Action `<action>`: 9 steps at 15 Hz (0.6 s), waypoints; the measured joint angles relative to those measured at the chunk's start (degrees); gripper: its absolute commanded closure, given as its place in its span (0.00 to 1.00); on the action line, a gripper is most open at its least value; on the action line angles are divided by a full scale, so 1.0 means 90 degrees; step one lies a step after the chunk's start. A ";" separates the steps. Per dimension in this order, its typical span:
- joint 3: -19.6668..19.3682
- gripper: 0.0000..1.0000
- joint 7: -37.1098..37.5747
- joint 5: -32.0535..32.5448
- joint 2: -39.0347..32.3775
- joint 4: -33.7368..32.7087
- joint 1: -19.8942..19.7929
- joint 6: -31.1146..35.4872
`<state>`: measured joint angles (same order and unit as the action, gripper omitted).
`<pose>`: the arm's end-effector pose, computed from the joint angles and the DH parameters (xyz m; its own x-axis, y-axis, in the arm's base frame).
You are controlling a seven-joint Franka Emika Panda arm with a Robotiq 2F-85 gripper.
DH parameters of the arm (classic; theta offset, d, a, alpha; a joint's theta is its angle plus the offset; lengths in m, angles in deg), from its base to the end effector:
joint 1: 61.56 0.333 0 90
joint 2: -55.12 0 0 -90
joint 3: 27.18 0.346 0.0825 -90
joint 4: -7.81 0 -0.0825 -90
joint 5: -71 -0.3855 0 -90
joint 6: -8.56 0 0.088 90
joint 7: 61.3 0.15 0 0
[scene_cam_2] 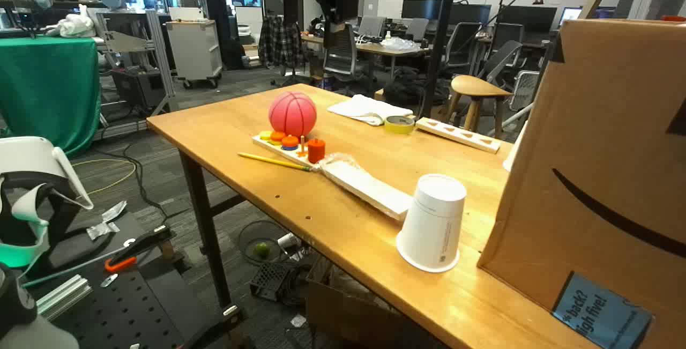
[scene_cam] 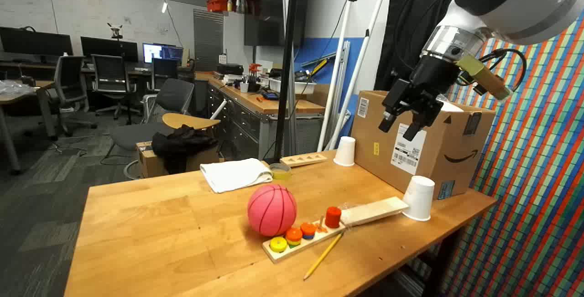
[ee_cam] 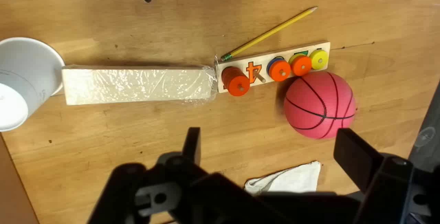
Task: Move the ball towards the box
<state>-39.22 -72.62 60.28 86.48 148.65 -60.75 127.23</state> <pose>0.3888 -0.0650 0.4851 0.9799 -0.0771 0.1841 -0.0294 -0.9680 -0.2491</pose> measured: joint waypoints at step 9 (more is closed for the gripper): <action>0.0000 0.00 0.0000 0.0000 0.0044 -0.0106 -0.0001 -0.0001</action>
